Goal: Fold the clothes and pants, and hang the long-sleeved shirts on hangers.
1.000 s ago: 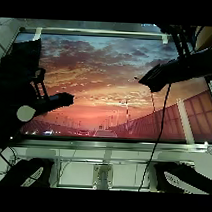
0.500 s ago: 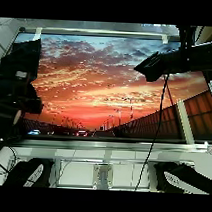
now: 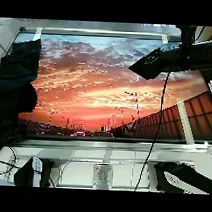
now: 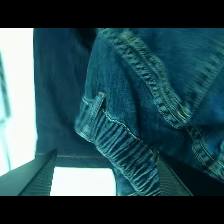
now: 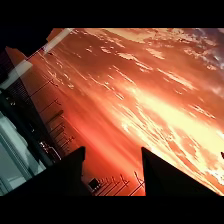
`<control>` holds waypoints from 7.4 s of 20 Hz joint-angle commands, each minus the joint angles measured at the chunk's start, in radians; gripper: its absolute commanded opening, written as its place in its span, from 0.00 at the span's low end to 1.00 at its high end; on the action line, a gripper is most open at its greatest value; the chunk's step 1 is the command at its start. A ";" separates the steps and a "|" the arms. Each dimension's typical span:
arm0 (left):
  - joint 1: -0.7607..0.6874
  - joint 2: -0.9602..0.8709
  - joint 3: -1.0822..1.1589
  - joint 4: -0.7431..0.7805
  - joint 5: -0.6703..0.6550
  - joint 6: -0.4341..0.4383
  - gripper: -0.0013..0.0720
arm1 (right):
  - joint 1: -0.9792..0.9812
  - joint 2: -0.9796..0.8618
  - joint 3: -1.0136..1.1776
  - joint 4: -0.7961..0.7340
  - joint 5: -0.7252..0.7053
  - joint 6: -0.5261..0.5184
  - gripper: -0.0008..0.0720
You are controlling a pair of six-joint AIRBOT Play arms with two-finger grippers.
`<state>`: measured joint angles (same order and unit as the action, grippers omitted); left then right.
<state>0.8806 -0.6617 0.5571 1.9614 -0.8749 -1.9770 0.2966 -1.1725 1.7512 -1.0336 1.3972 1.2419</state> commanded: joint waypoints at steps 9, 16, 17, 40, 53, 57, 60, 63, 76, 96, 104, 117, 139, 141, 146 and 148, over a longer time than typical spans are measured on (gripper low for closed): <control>0.497 -0.354 0.208 -0.506 -0.076 0.391 0.97 | 0.001 0.000 0.000 -0.013 -0.003 0.007 0.58; 0.848 -0.657 0.255 -1.087 -0.249 0.982 0.96 | 0.001 0.000 0.000 -0.025 -0.018 0.095 0.58; 0.845 -0.696 0.279 -1.108 -0.289 1.006 0.96 | 0.001 0.000 0.000 -0.025 -0.035 0.107 0.58; -0.209 -0.195 0.489 -1.973 -0.132 1.042 0.03 | -0.004 0.009 0.315 -0.518 -0.007 -0.026 0.58; -1.841 -1.256 1.155 -1.767 0.261 0.943 0.03 | -0.609 0.056 0.187 -0.626 0.159 0.009 0.58; -1.825 -1.491 1.542 -1.681 0.118 0.777 0.03 | -0.720 0.055 0.078 -0.490 0.064 0.013 0.58; -1.754 -1.472 1.551 -1.545 0.066 0.746 0.75 | -0.729 0.046 -0.006 -0.451 -0.005 0.013 0.58; -1.552 -1.384 1.545 -1.375 -0.101 0.640 0.82 | -0.729 0.043 -0.040 -0.461 -0.020 0.011 0.58; -0.663 -0.840 0.784 -0.848 -0.291 0.504 0.81 | -0.729 0.346 -0.978 -0.045 -0.111 -0.006 0.58; -0.671 -0.839 0.714 -0.919 -0.191 0.518 0.81 | -0.591 0.340 -1.441 0.095 -0.205 0.108 0.76; -0.671 -0.839 0.714 -0.918 -0.191 0.519 0.81 | -0.558 0.341 -1.353 0.070 -0.206 0.110 0.76; -0.669 -0.839 0.714 -0.915 -0.179 0.518 0.81 | -0.563 0.241 -1.323 0.240 -0.222 0.002 0.07; -0.674 -0.579 0.280 -0.914 0.195 0.282 0.81 | -1.418 0.174 -0.972 -0.115 -0.203 -0.190 0.07; -0.674 -0.671 0.299 -0.999 0.204 0.351 0.81 | -1.418 0.175 -0.972 -0.075 -0.192 -0.190 0.07; -0.675 -0.818 0.375 -1.107 0.313 0.396 0.75 | -1.418 0.175 -0.972 -0.068 -0.127 -0.190 0.07; -0.676 -0.875 0.430 -1.110 0.310 0.396 0.75 | -1.418 0.175 -0.972 -0.060 -0.098 -0.190 0.07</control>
<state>0.2058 -1.4586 0.9318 0.8948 -0.6014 -1.6009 -1.1210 -0.9962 0.7788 -1.1187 1.2518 1.0542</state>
